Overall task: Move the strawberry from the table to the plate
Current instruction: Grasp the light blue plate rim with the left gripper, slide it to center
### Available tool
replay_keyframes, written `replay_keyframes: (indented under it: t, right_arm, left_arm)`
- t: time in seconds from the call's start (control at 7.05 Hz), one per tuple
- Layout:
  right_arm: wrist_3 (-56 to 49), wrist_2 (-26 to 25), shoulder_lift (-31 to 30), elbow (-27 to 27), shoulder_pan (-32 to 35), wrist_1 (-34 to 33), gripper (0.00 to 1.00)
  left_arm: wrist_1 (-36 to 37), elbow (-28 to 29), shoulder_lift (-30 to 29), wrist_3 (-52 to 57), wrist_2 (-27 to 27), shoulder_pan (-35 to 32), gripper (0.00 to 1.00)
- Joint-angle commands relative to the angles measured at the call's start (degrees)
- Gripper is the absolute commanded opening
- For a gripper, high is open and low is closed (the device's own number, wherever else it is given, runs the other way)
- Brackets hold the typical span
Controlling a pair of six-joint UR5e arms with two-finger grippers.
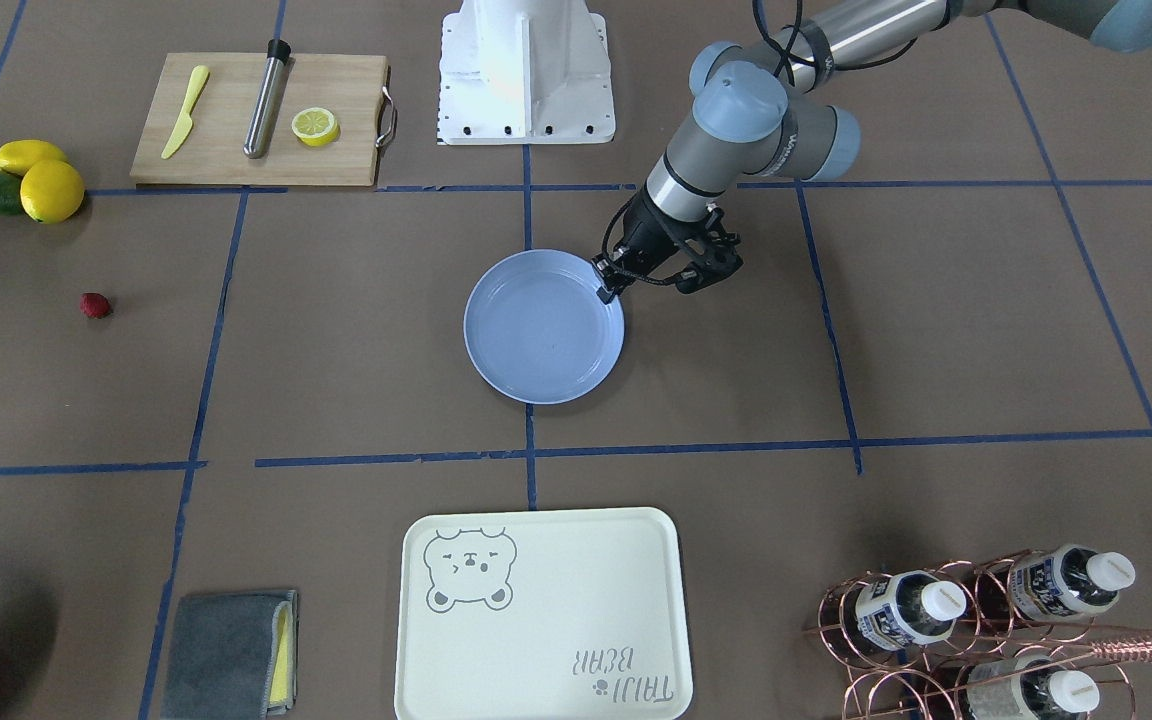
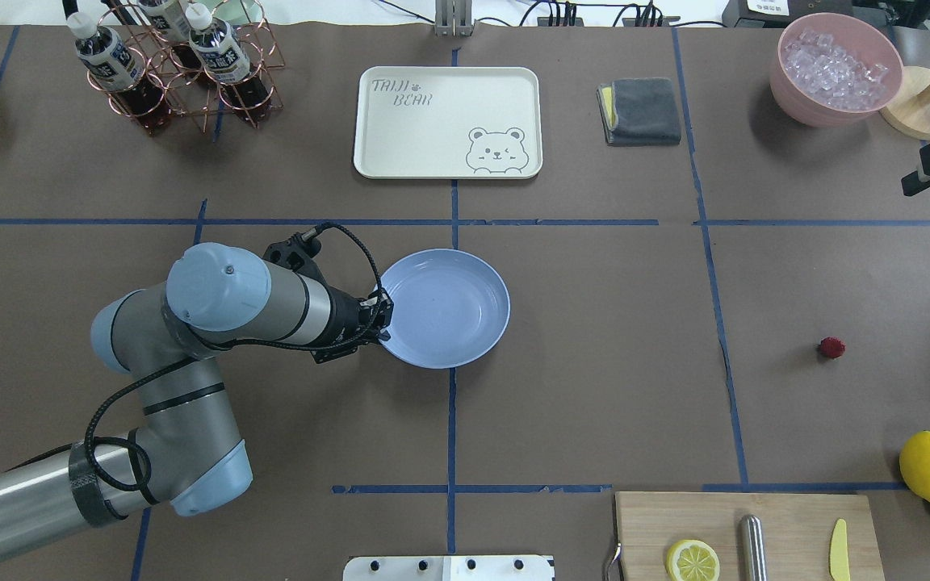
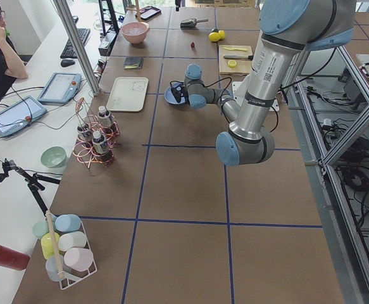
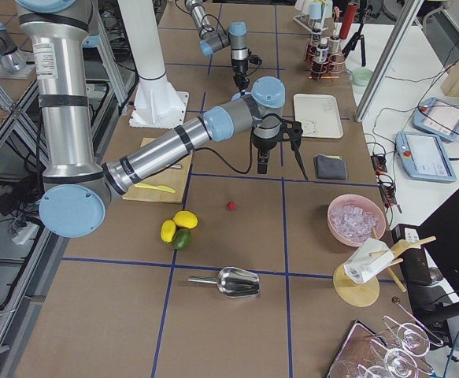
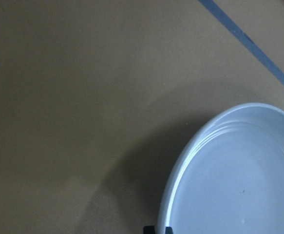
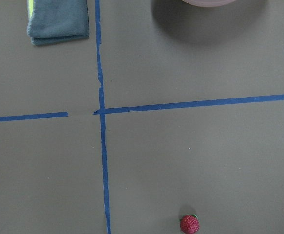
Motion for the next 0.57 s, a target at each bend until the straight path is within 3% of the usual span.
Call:
replay_keyframes:
  t: [0.0, 0.14, 0.28, 0.43]
  right_arm:
    - [0.05, 0.01, 0.02, 0.05, -0.12, 0.00, 1.00]
    - [0.14, 0.01, 0.02, 0.05, -0.21, 0.00, 1.00]
    - [0.14, -0.16, 0.02, 0.05, -0.82, 0.00, 1.00]
    - [0.48, -1.04, 0.02, 0.05, -2.04, 0.00, 1.00]
  left_arm:
    - [-0.12, 0.10, -0.22, 0.04, 0.12, 0.40, 0.00]
    - [-0.21, 0.27, -0.22, 0.21, 0.03, 0.49, 0.12]
    - [-0.03, 0.10, -0.22, 0.74, 0.12, 0.49, 0.99]
    - [0.05, -0.60, 0.05, 0.92, 0.21, 0.32, 1.00]
